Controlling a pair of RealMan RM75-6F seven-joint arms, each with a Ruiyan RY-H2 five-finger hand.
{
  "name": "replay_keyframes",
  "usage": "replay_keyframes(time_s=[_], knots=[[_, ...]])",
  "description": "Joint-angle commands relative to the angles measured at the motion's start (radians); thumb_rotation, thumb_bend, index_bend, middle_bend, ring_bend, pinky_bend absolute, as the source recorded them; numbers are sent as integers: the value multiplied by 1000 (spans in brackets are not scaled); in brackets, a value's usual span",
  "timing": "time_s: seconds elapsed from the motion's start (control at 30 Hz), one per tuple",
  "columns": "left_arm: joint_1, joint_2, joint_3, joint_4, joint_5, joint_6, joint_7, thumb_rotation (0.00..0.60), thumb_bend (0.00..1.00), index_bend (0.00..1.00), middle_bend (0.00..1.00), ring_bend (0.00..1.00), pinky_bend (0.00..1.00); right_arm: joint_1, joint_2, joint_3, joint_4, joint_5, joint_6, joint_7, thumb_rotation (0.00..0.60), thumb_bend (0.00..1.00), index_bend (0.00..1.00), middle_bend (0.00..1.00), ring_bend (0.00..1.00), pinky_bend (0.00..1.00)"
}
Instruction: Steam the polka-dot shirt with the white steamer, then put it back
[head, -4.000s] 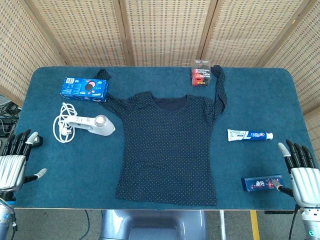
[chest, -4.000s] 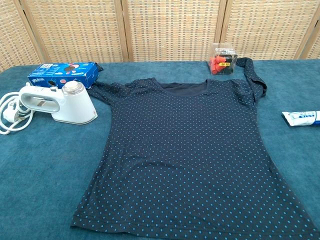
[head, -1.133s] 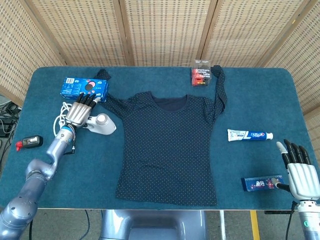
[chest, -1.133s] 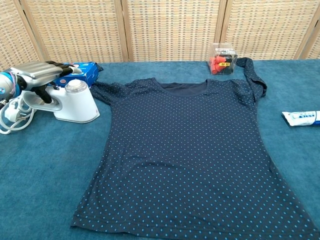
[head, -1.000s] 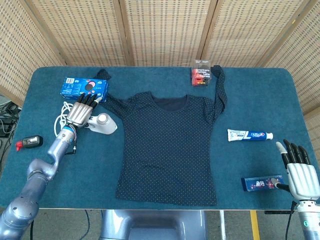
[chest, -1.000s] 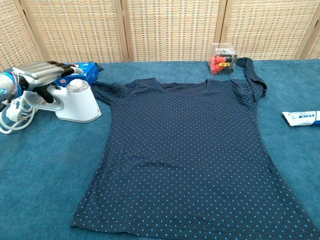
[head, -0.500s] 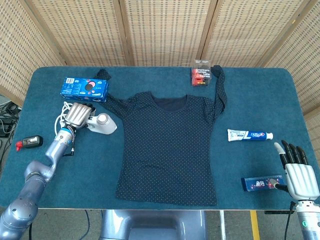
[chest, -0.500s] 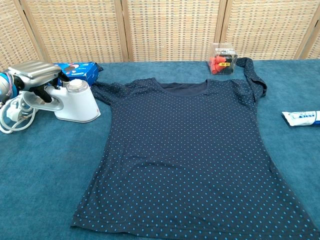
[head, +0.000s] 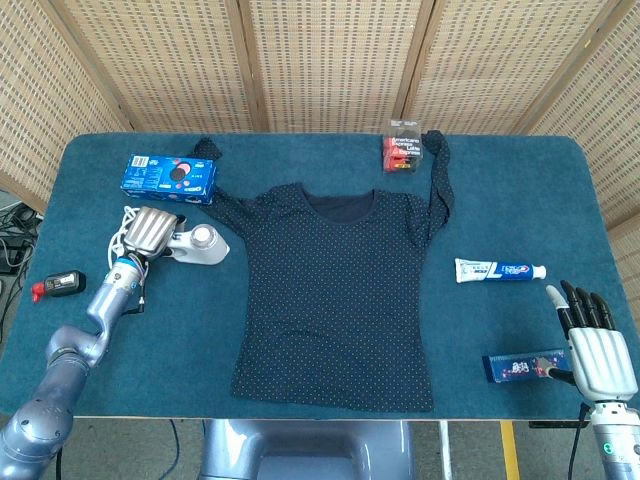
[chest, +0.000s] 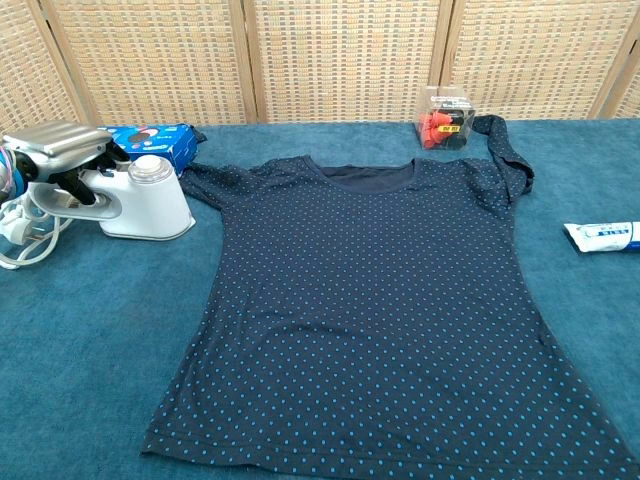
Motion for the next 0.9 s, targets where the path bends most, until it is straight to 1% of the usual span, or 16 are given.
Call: replay_keyframes(time_s=[0.03,0.33,0.6,0.8,0.9], knots=[[3,7,-5,-4,-6,3,-6,600,561,1000,758,692,857,0,0,-1,-1,-2,1,1,600,0,17,0,0,0],[-13,32,-30,-25,-26,32,-33,600,562,1000,758,692,857,-2,4,-3,-6,-9,6,6,600,0,17,0,0,0],[-80,44,-71,-57,-52,45,-33,600,562,1000,758,692,858,-2,8,0,-8,-5,8,13,600,0,17,0,0,0],[-148,29,-96,-66,-68,16,8,600,560,1000,758,692,857,-3,12,5,-7,4,8,22,600,0,17,0,0,0],[-191,-3,-110,-61,-80,-28,21,600,560,1000,758,692,857,-2,13,5,-7,6,5,26,600,0,17,0,0,0]])
